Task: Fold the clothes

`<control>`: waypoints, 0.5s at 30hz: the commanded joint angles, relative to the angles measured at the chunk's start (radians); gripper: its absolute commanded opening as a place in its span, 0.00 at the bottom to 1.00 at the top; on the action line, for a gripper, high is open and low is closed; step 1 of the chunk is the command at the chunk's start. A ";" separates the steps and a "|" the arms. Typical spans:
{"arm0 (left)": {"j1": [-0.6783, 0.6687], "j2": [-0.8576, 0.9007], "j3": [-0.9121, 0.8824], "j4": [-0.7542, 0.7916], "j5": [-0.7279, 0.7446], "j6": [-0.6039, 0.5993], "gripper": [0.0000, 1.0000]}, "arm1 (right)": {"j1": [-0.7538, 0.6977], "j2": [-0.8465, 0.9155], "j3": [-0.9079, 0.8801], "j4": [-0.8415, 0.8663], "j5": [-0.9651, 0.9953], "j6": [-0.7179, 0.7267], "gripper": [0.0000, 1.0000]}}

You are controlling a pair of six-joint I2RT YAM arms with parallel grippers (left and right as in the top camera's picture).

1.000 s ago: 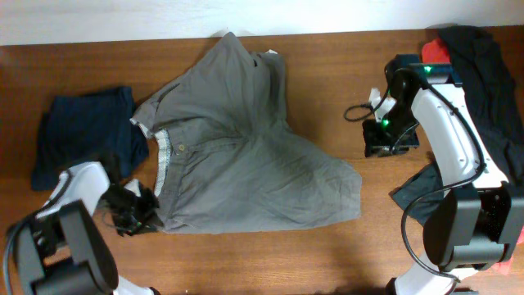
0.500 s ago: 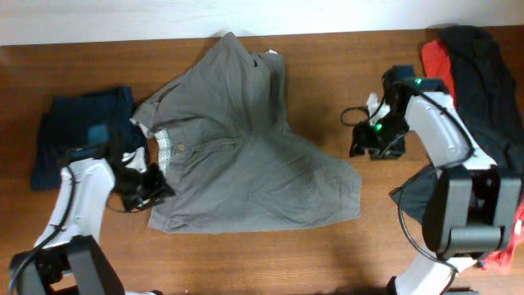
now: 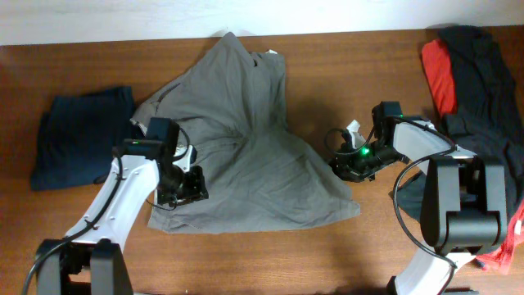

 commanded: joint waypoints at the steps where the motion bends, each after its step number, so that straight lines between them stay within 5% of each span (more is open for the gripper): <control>1: -0.031 -0.005 -0.033 0.016 -0.048 0.012 0.38 | -0.005 0.002 -0.003 0.027 -0.126 0.001 0.04; 7: -0.035 -0.005 -0.104 0.064 -0.048 0.005 0.38 | -0.039 -0.021 0.124 -0.041 -0.243 -0.068 0.04; 11: -0.035 -0.005 -0.137 0.094 -0.048 0.004 0.38 | -0.098 -0.060 0.365 -0.229 -0.227 -0.175 0.04; 14: -0.035 -0.005 -0.145 0.105 -0.048 0.004 0.39 | -0.114 -0.066 0.515 -0.385 0.017 -0.158 0.04; 15: -0.035 -0.005 -0.146 0.106 -0.048 0.004 0.38 | -0.114 -0.066 0.515 -0.416 0.092 -0.141 0.18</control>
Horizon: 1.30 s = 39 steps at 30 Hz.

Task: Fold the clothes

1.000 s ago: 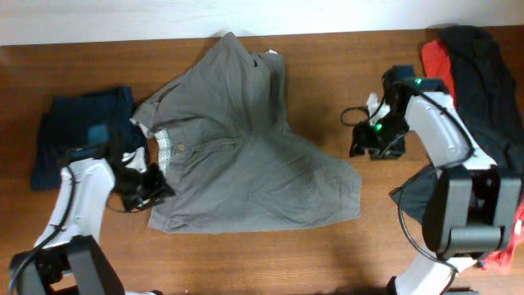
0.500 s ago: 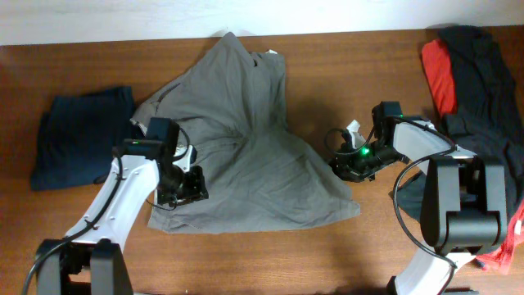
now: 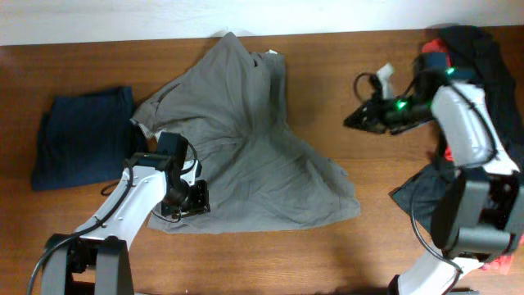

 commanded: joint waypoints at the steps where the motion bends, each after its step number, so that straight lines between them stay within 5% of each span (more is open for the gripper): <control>1: -0.003 -0.005 -0.014 0.010 -0.007 0.005 0.38 | -0.001 -0.031 0.034 -0.105 0.274 -0.006 0.38; 5: -0.003 -0.005 -0.014 0.017 -0.007 0.001 0.39 | 0.000 -0.030 -0.078 -0.138 0.280 -0.006 0.71; 7: -0.003 -0.005 -0.014 0.016 -0.006 0.001 0.38 | 0.000 -0.030 -0.158 -0.123 0.270 -0.006 0.80; 16: -0.003 -0.005 -0.014 0.016 -0.006 0.001 0.38 | 0.041 -0.030 -0.509 0.150 0.080 -0.006 0.84; 19: -0.003 -0.005 -0.014 0.016 -0.006 0.001 0.38 | 0.079 -0.030 -0.551 0.235 -0.032 -0.007 0.66; 24: -0.003 -0.005 -0.014 0.014 -0.006 0.001 0.39 | 0.102 -0.030 -0.550 0.327 -0.180 -0.006 0.06; 33: -0.003 -0.005 -0.014 0.008 -0.006 0.002 0.39 | 0.080 -0.132 -0.357 0.227 -0.105 -0.003 0.04; 39: -0.003 -0.005 -0.014 0.013 -0.006 0.001 0.39 | 0.098 -0.331 -0.221 0.206 0.478 0.115 0.04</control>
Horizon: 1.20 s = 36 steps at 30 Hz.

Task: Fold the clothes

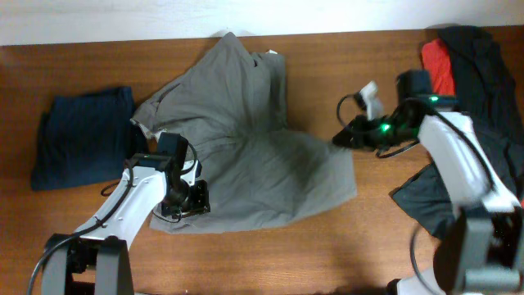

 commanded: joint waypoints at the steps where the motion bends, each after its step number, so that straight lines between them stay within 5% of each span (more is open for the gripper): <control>1: -0.003 -0.005 -0.008 0.003 -0.006 0.001 0.39 | 0.007 -0.106 0.039 -0.013 0.433 0.098 0.05; 2: -0.003 -0.005 -0.008 0.003 -0.006 0.001 0.39 | 0.007 -0.107 0.038 -0.038 0.506 0.104 0.29; 7: -0.003 -0.005 -0.008 0.003 -0.006 0.002 0.39 | 0.007 -0.068 -0.009 -0.131 0.578 0.105 0.61; 21: -0.003 -0.005 -0.032 -0.008 -0.007 0.002 0.40 | 0.007 -0.026 -0.325 -0.011 0.570 0.154 0.72; 27: -0.003 -0.004 -0.050 0.001 -0.034 0.001 0.50 | 0.007 -0.026 -0.461 0.140 0.412 0.153 0.73; 29: -0.003 -0.004 -0.051 0.008 -0.033 0.001 0.50 | 0.007 -0.026 -0.493 0.172 0.353 0.153 0.60; 31: -0.003 -0.004 -0.050 0.010 -0.033 0.001 0.50 | 0.007 -0.026 -0.496 0.171 0.323 0.153 0.25; 33: -0.003 -0.004 -0.051 0.010 -0.033 0.001 0.50 | 0.007 -0.026 -0.496 0.171 0.314 0.153 0.04; 36: -0.003 -0.004 -0.051 0.005 -0.033 0.001 0.50 | 0.006 -0.027 -0.496 0.169 0.309 0.153 0.04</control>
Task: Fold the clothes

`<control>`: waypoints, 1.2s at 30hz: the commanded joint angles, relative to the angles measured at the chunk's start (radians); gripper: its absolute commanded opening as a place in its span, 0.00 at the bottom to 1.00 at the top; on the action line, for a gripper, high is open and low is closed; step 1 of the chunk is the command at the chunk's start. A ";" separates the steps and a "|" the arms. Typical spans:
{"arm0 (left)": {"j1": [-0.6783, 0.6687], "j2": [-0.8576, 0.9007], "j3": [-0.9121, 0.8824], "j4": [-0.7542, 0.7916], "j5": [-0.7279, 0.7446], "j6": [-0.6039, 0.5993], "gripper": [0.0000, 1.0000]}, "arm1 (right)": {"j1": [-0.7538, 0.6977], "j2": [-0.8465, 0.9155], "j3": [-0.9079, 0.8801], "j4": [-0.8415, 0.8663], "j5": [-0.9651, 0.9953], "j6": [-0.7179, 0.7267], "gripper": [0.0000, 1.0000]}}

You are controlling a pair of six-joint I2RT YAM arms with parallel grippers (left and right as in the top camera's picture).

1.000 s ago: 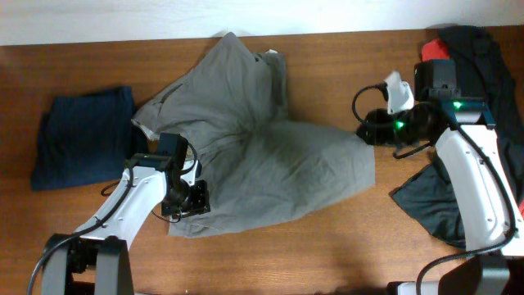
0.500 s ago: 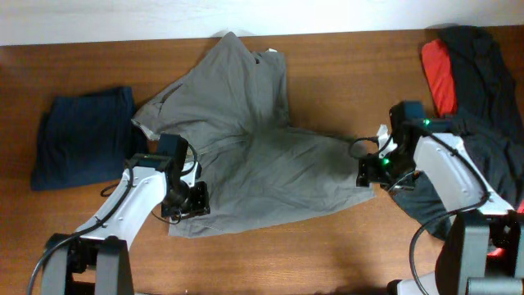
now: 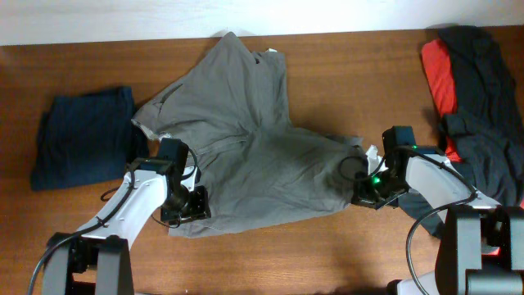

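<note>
A grey shirt (image 3: 250, 152) lies spread and rumpled across the middle of the table, collar toward the far edge. My left gripper (image 3: 188, 205) sits on its lower-left hem, shut on the fabric. My right gripper (image 3: 361, 191) is at the shirt's lower-right corner and looks shut on the edge there. Cloth is bunched just beside it, and the fingertips are mostly hidden by the wrist.
A folded dark navy garment (image 3: 82, 139) lies at the left. A pile of red and black clothes (image 3: 471, 90) fills the far right edge. Bare wooden table (image 3: 270, 254) runs along the front.
My right gripper was at the shirt's upper-right edge and is now lower, at its lower-right corner. The shirt's right side now reaches further right. The left gripper has stayed on the hem.
At first my right gripper was beside the shirt's right edge, then raised away toward the clothes pile. Later it was at the shirt's upper-right edge with the right side drawn in. Now it is at the lower-right corner. The left gripper held the lower-left hem throughout.
</note>
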 commanded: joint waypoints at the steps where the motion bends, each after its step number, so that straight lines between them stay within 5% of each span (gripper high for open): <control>1: -0.003 -0.004 -0.010 -0.007 -0.014 0.004 0.50 | 0.004 -0.009 -0.006 -0.005 -0.052 0.005 0.04; 3: -0.002 -0.004 -0.010 -0.019 -0.021 0.004 0.50 | 0.004 -0.034 0.012 -0.044 -0.056 0.005 0.04; 6: -0.002 -0.004 -0.010 -0.033 -0.092 0.003 0.37 | 0.007 -0.069 0.084 -0.248 -0.116 -0.050 0.04; 10: 0.029 -0.004 -0.009 -0.024 -0.127 -0.031 0.37 | 0.058 -0.069 0.108 -0.530 -0.143 -0.157 0.04; 19: 0.208 -0.005 0.016 -0.028 -0.118 -0.028 0.37 | 0.084 -0.070 0.103 -0.455 0.212 0.283 0.04; 24: 0.260 -0.005 0.095 -0.022 -0.005 0.019 0.37 | 0.084 -0.074 0.104 -0.433 0.139 0.115 0.10; 29: 0.241 -0.005 0.231 0.002 0.054 0.020 0.38 | 0.084 -0.127 0.123 -0.412 0.126 0.105 0.15; 33: 0.189 -0.004 0.292 0.171 0.085 0.020 0.44 | 0.084 -0.267 0.135 -0.332 0.121 0.108 0.41; 36: 0.140 0.013 0.292 0.291 0.086 0.019 0.45 | 0.084 -0.316 0.135 -0.251 0.121 0.105 0.48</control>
